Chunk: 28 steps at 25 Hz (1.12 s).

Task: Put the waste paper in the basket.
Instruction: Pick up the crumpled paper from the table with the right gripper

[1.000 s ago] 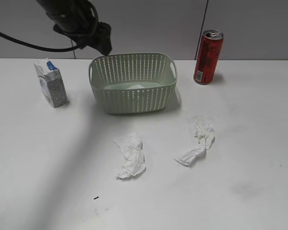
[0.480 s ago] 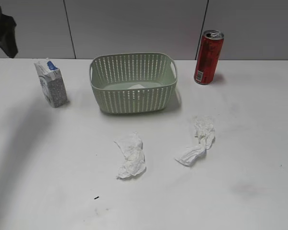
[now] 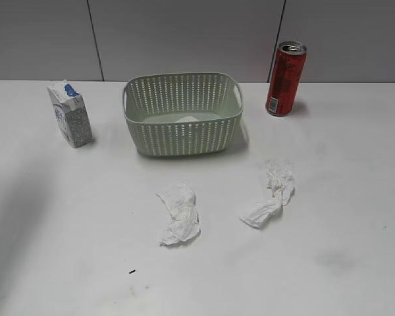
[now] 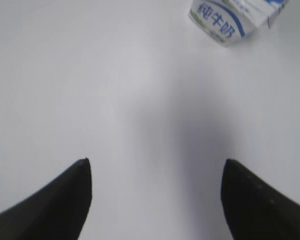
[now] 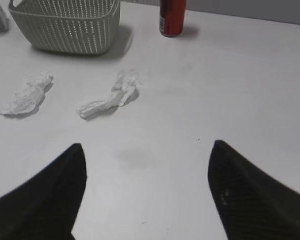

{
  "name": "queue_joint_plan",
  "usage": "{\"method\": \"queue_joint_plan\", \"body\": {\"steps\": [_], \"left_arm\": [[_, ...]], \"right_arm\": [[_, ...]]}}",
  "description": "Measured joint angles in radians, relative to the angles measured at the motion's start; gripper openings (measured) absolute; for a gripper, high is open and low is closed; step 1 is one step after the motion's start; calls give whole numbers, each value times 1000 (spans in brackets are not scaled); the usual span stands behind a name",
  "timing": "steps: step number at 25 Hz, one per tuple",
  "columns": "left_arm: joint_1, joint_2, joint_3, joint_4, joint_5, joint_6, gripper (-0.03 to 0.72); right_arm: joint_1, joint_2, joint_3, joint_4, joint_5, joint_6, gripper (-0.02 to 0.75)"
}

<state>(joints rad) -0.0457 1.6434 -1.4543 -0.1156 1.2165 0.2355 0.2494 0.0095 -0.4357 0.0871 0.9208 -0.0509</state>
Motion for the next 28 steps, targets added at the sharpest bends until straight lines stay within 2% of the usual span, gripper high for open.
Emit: {"method": "queue_joint_plan", "body": {"steps": [6, 9, 13, 20, 23, 28], "left_arm": [[0, -244, 297, 3, -62, 0, 590], [0, -373, 437, 4, -125, 0, 590], [0, -535, 589, 4, -160, 0, 590], [0, -824, 838, -53, -211, 0, 590], [0, -942, 909, -74, -203, -2, 590], [0, -1154, 927, -78, -194, -3, 590]], "right_arm": [[0, 111, -13, 2, -125, 0, 572], [0, 215, -15, 23, -159, 0, 604], [0, 371, -16, 56, -184, 0, 636], [0, 686, -89, 80, -201, -2, 622], [0, 808, -143, 84, -198, -28, 615], [0, 984, -231, 99, -182, -94, 613]]}}
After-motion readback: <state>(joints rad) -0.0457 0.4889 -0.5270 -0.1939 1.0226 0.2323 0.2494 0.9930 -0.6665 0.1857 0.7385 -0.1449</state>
